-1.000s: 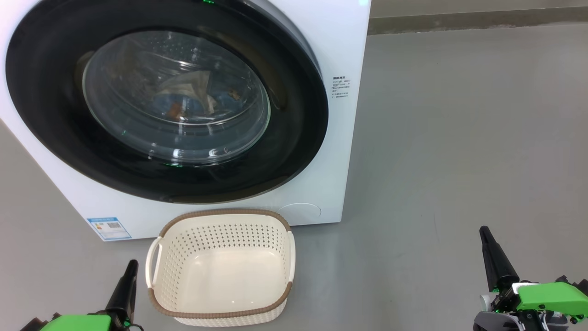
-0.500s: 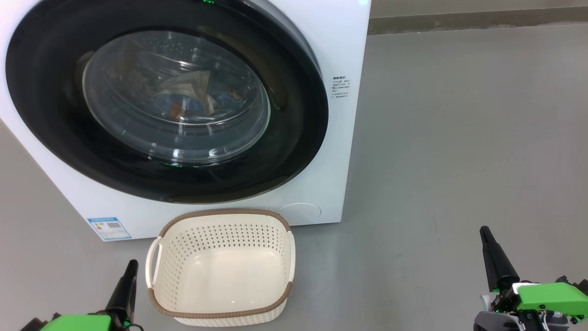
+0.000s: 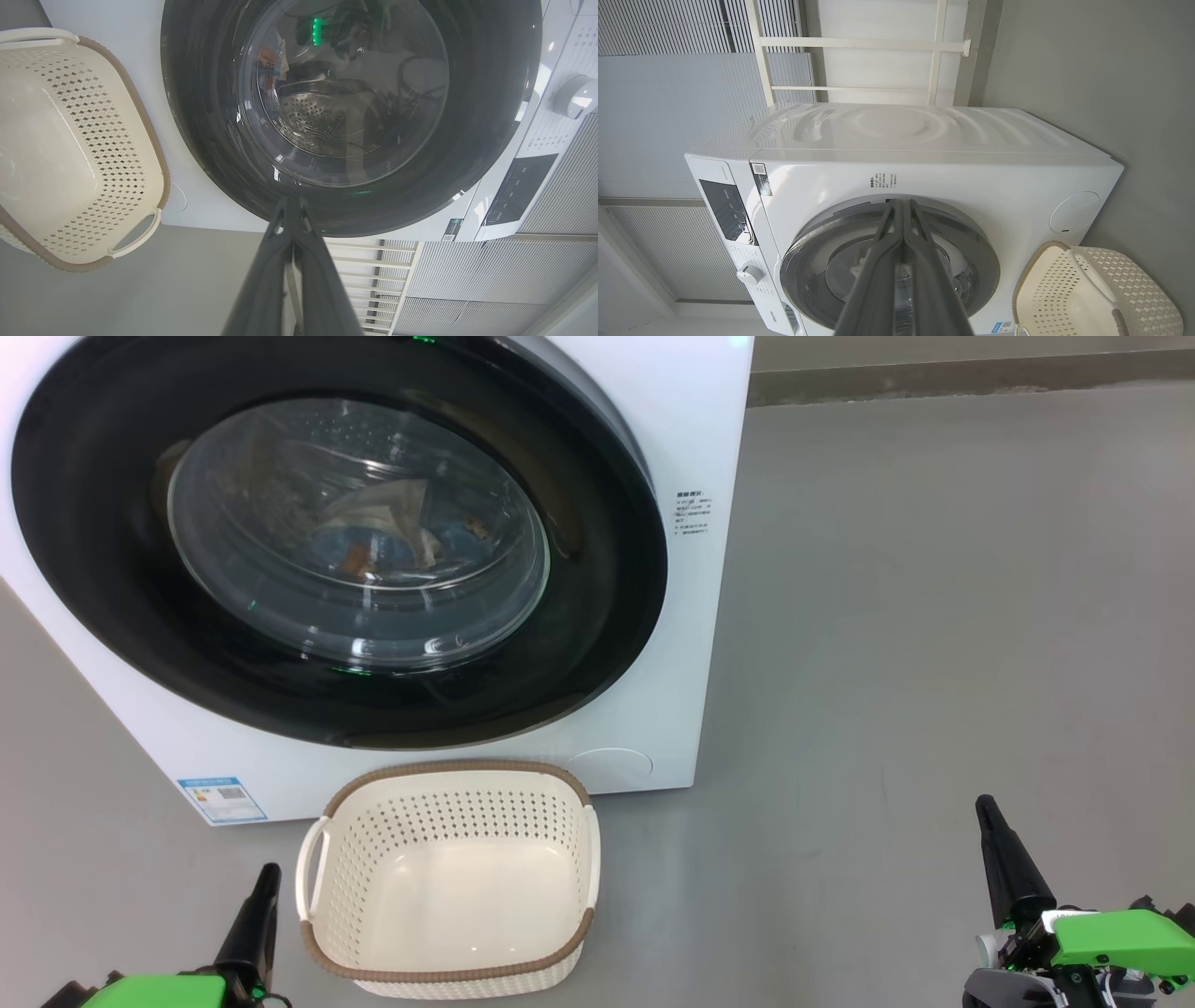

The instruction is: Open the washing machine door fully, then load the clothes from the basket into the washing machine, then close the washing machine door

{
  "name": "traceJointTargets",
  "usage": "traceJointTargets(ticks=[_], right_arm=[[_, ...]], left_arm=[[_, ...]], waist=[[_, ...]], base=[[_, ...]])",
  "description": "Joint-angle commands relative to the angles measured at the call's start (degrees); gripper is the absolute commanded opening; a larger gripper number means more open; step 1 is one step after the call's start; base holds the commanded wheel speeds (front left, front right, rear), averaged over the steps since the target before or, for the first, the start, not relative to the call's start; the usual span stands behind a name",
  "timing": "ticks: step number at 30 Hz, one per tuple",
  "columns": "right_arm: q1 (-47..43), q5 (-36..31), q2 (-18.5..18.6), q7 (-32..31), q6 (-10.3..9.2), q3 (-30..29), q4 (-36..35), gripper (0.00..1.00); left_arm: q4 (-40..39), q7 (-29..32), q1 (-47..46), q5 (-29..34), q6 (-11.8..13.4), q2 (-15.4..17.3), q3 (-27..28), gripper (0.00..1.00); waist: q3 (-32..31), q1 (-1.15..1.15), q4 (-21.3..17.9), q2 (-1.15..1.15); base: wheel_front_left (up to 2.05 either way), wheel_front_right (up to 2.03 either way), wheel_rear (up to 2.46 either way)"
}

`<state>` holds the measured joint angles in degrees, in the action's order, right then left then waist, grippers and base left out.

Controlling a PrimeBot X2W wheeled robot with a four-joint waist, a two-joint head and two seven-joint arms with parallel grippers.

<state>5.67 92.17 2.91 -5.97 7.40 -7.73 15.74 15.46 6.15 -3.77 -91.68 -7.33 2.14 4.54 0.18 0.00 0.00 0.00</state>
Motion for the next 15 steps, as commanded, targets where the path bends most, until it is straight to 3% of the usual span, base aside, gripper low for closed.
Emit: traceJointTargets(ticks=[1,15], right_arm=[[0.5,0.1,0.1,-0.4,0.09,1.3,-1.7,0.0],[0.5,0.0,0.1,-0.5,0.09,1.3,-1.7,0.0]], left_arm=[[-1.4,0.3,-2.4,-0.5,-0.2,0.7,2.0,0.0],[-1.4,0.3,-2.4,-0.5,-0.2,0.7,2.0,0.0]], waist=[[0.0,0.0,0.0,0.0],[0.0,0.0,0.0,0.0]], base=[[0.0,0.0,0.0],[0.0,0.0,0.0]])
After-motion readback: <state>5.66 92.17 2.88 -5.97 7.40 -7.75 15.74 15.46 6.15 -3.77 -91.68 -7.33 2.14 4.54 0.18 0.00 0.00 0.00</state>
